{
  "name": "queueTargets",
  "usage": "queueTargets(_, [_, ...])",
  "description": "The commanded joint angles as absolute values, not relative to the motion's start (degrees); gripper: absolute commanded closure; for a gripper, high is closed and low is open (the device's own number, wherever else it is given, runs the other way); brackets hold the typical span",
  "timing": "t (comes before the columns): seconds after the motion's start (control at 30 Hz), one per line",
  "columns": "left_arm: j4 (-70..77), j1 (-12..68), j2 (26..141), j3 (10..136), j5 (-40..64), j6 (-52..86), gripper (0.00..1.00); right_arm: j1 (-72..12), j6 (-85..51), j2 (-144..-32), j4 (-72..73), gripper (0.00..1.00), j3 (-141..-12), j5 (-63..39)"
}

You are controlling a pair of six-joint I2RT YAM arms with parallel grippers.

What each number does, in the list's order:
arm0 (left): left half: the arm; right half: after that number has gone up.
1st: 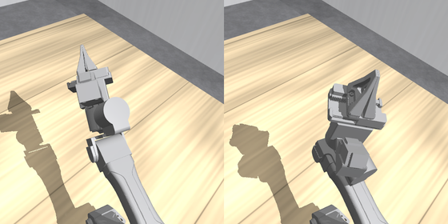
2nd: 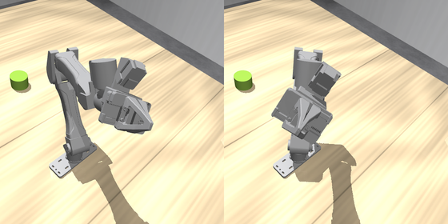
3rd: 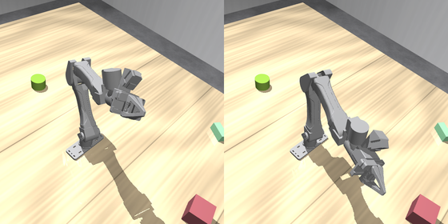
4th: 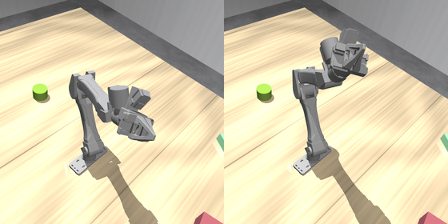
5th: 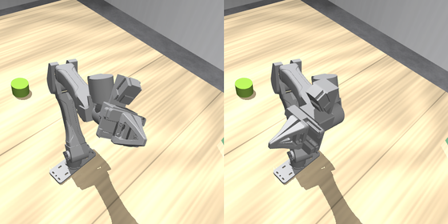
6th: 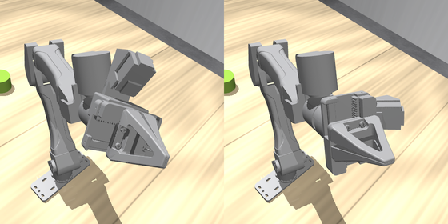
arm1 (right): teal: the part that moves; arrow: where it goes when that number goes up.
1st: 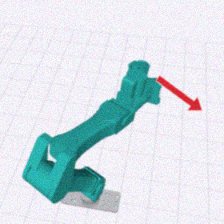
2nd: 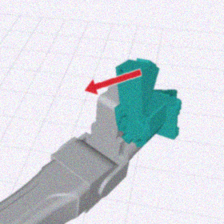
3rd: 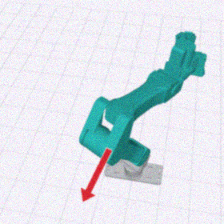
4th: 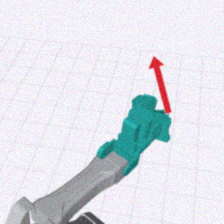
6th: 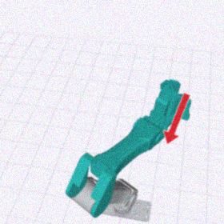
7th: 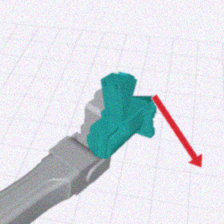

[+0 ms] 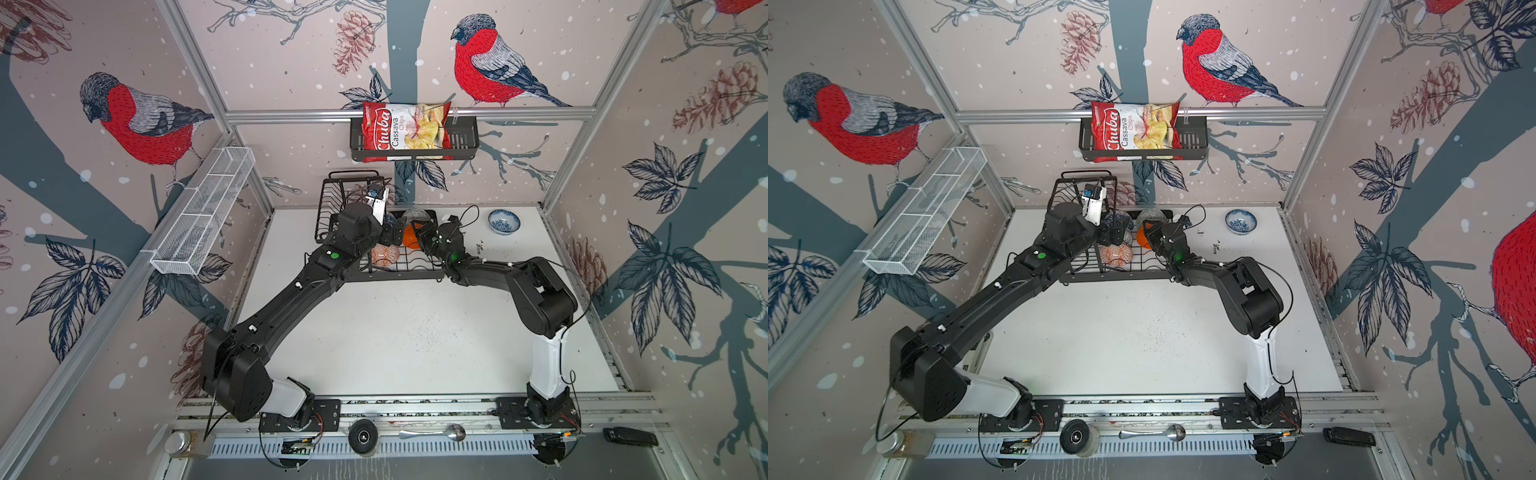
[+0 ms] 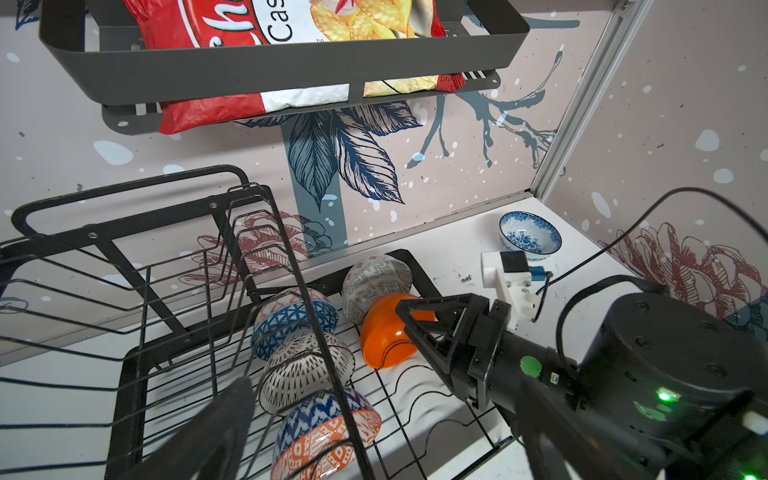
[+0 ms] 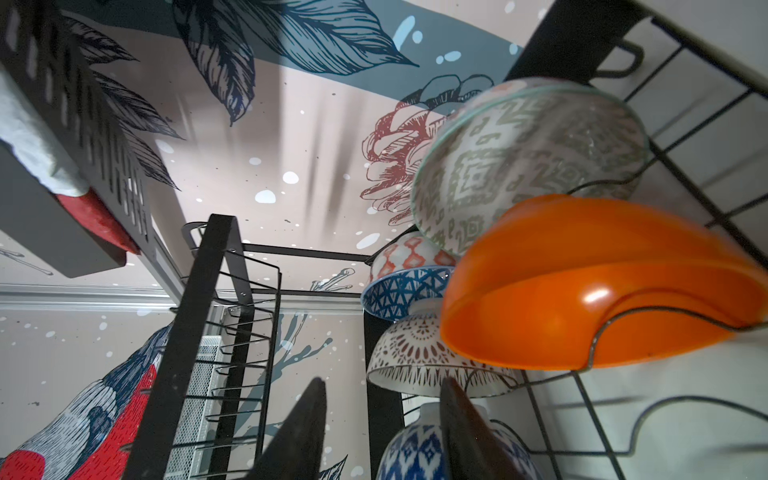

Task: Load bowls into a dish rack
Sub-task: Place the bowl in the dish rack, then pick up the bowl from the top-right of the table.

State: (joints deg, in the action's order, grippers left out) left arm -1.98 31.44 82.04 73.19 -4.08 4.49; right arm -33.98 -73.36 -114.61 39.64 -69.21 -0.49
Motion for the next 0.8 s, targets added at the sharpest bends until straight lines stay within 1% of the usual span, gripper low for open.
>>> queueTargets(0.0, [0.20, 31.29, 81.30, 72.75, -2.88, 4.70, 0.02, -34.19, -68.18, -111.35, 36.28, 0.50, -68.49, 2.47])
queueTargets(0.3, [0.48, 31.37, 80.48, 72.47, -3.31, 4.11, 0.02, -33.00, -58.98, -103.06, 20.65, 0.38, -69.52, 6.85])
queueTargets(0.4, [0.54, 31.97, 79.53, 72.25, -5.31, 2.93, 0.02, -32.05, -55.93, -101.10, 16.21, 0.30, -69.40, 6.79])
queueTargets(0.53, [2.47, 33.02, 77.08, 70.67, -8.28, 0.97, 0.02, -30.18, -51.98, -97.37, 11.04, 0.14, -67.54, 9.30])
queueTargets(0.6, [4.06, 34.33, 76.15, 69.64, -9.45, -0.22, 0.02, -28.45, -50.27, -94.87, 8.86, 0.10, -66.20, 10.19])
queueTargets(0.7, [3.87, 37.90, 77.20, 70.72, -13.17, -2.41, 0.02, -24.59, -47.75, -91.52, 5.83, 0.02, -64.49, 8.71])
queueTargets(0.77, [2.31, 39.67, 79.53, 73.36, -13.54, -2.82, 0.02, -21.98, -45.13, -89.57, 3.09, 0.00, -64.03, 9.76])
